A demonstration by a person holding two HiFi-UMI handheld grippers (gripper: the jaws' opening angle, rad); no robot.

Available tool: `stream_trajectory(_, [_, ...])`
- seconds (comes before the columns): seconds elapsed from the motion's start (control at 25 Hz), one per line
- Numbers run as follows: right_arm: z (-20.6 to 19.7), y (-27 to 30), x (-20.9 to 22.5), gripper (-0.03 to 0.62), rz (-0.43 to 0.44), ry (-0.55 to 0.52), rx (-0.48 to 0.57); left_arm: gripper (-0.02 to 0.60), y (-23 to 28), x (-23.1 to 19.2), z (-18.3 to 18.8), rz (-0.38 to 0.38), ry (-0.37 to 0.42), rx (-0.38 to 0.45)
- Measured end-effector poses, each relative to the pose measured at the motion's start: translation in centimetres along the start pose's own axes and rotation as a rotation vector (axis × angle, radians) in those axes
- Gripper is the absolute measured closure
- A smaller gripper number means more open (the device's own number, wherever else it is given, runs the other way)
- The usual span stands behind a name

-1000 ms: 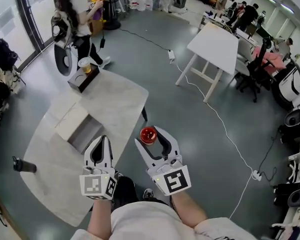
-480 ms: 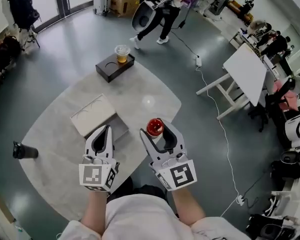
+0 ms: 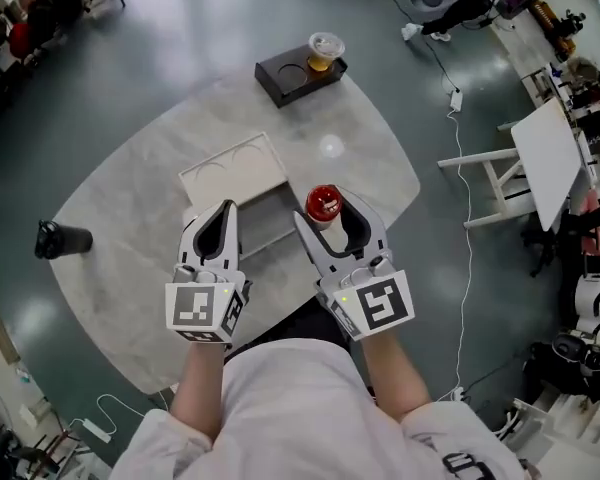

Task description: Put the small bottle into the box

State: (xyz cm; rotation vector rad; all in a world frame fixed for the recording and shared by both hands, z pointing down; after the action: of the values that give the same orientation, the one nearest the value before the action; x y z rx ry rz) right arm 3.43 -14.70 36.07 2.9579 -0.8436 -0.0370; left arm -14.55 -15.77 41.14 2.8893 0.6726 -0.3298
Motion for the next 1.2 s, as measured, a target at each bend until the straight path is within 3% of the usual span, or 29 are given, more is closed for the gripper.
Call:
stream_trajectory(0.36, [-4.0,6.9,1.6,0.358,0.157,0.056,-0.108,0.56,3.7,-3.7,-4.0,0.095,-0.091,-0.104])
stream_trajectory(0.52, [-7.7,8.5,1.9,0.358,0.205,0.076,-0.233,0.561,4.1,-4.6,-7.1,0.123,-0.091,-0.186])
stream_trajectory(0.68, [-11.1,9.2,2.0,0.359,0.205,0.122,-0.36,0.561,4.2,-5.1,-9.8,0.147,-0.111,-0.259])
stream_trajectory(1.2, [-19.1,8.7,2.2,0.359,0.213,0.159,-0.622,0.561,3.5,-4.9,-15.7,0.204,-0.207,-0.45])
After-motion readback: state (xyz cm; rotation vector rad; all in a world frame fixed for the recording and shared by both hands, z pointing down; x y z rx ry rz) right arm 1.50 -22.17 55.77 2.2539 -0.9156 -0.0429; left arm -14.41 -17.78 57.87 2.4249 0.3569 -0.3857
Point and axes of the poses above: the fingertips, and each gripper's own axes: y forward along the fingers, x to its right, z out of its top, the point moved 7 cm from there along -y, backward along the fingers, and after that the axes turned 6 degrees about x, right-handed, at the moved point
